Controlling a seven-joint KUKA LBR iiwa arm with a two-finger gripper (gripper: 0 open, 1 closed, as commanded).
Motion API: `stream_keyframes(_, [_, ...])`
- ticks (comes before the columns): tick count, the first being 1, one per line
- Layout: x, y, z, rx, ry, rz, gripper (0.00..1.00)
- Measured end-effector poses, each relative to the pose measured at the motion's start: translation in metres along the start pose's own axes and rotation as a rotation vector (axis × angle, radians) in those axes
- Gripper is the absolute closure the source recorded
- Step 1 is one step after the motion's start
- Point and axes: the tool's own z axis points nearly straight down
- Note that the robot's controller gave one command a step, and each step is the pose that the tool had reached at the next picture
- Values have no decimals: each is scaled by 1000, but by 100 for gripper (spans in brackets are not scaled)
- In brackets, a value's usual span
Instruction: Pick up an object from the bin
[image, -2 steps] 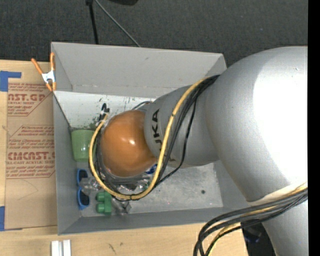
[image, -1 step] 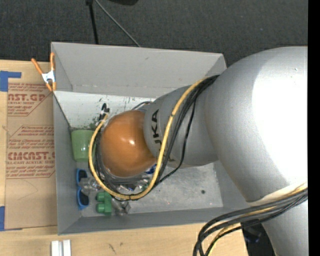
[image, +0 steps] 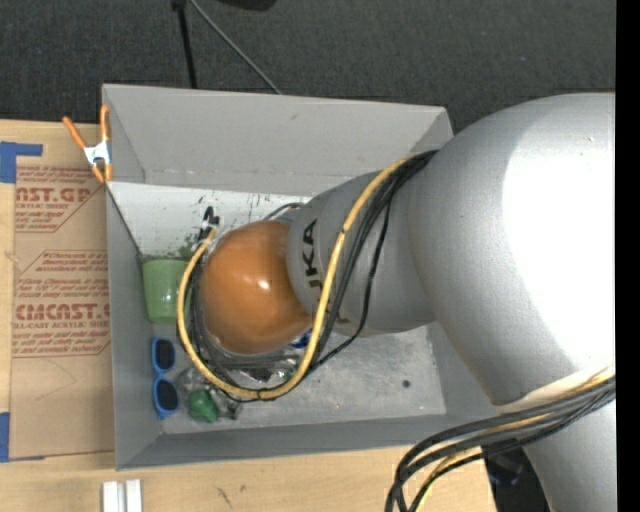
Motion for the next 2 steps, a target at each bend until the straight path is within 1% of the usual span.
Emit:
stream_keyframes(1, [-2,0,-71,8,-7,0,100])
stream_keyframes(2, [-4,0,-102,6,-4,1,100])
